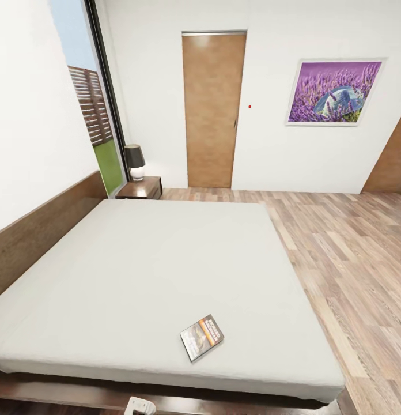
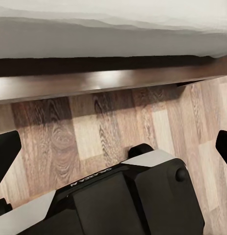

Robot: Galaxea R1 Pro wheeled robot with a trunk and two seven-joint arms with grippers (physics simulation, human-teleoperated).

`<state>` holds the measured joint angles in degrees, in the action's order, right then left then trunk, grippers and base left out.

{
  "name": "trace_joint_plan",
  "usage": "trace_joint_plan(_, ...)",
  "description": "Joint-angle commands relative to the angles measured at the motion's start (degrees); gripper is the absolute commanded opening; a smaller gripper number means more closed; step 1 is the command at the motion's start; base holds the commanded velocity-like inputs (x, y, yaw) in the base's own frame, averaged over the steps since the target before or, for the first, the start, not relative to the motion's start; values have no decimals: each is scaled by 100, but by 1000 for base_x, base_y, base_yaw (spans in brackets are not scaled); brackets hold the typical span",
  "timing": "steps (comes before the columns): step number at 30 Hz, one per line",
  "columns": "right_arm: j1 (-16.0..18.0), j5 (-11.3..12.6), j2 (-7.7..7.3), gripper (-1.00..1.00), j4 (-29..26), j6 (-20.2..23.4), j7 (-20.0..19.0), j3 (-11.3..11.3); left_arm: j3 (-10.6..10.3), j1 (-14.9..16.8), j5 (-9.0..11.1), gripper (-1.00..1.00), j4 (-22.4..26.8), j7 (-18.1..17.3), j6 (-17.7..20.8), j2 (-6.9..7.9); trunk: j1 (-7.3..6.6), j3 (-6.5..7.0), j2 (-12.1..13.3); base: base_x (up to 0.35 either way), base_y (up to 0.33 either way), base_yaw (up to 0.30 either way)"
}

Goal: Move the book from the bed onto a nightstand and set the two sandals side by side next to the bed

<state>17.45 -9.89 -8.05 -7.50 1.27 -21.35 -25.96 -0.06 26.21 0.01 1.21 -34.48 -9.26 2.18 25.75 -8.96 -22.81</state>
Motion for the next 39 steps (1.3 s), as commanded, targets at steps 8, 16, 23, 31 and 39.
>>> trace_joint_plan(8,4,-56,-2,100,-10,13,-27,-53,-2,7,-1,100,-6,-15,-27,1,3,-11,-11,0,0,-4)
trace_joint_plan(16,4,-57,-3,100,-10,13,-27,-53,-2,5,-1,100,-4,-15,-26,1,3,-11,-11,0,0,-183)
trace_joint_plan(23,4,-57,-3,100,-9,14,-27,-52,-2,6,-1,100,-5,-15,-28,1,3,-11,-11,0,0,-253)
trace_joint_plan(31,4,-57,-3,100,-12,14,-27,-52,-2,7,-1,100,-2,-15,-25,1,3,-11,-11,0,0,-104)
trace_joint_plan(39,4,-57,-3,100,-10,14,-27,-54,-2,6,-1,100,-5,-15,-29,1,3,-11,-11,0,0,-5)
